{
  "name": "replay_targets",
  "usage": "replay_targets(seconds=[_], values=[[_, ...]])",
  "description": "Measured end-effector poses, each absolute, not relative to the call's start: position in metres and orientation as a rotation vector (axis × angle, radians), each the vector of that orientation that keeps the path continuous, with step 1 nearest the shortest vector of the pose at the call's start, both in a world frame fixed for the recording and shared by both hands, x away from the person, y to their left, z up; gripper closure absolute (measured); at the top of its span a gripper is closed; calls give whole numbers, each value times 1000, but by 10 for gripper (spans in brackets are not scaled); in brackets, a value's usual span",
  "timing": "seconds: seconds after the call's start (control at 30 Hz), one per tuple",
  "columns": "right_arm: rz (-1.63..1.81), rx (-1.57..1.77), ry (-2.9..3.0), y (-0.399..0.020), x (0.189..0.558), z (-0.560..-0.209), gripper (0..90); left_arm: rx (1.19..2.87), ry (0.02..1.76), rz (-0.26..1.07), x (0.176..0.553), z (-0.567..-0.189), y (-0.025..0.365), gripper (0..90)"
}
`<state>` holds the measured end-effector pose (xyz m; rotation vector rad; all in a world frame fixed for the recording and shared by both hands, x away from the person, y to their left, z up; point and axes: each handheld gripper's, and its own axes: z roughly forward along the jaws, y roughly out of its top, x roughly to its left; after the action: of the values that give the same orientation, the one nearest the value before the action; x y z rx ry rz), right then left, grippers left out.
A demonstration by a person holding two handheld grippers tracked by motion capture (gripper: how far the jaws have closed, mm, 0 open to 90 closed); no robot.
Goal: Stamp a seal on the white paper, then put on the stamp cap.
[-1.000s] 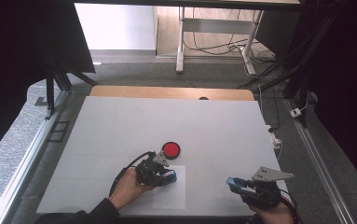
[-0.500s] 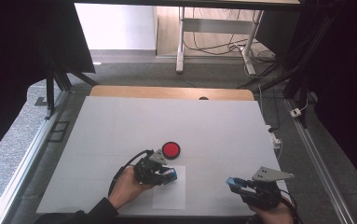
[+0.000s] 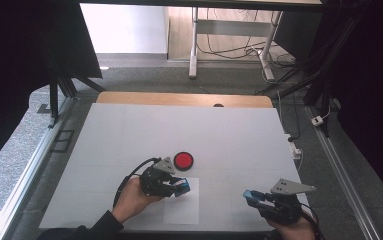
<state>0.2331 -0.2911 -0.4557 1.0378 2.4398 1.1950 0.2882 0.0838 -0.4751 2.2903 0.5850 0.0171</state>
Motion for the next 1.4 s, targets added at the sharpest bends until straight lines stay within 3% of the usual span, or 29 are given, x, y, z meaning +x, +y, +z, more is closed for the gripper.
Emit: replay_targets(seconds=[0.77, 1.4], values=[[1193, 1040, 2445, -291, 234, -456, 683, 2145, 494, -12, 283, -441, 110, 701], [1270, 1031, 2455, -289, 235, -452, 684, 2164, 417, -31, 281, -439, 112, 701]])
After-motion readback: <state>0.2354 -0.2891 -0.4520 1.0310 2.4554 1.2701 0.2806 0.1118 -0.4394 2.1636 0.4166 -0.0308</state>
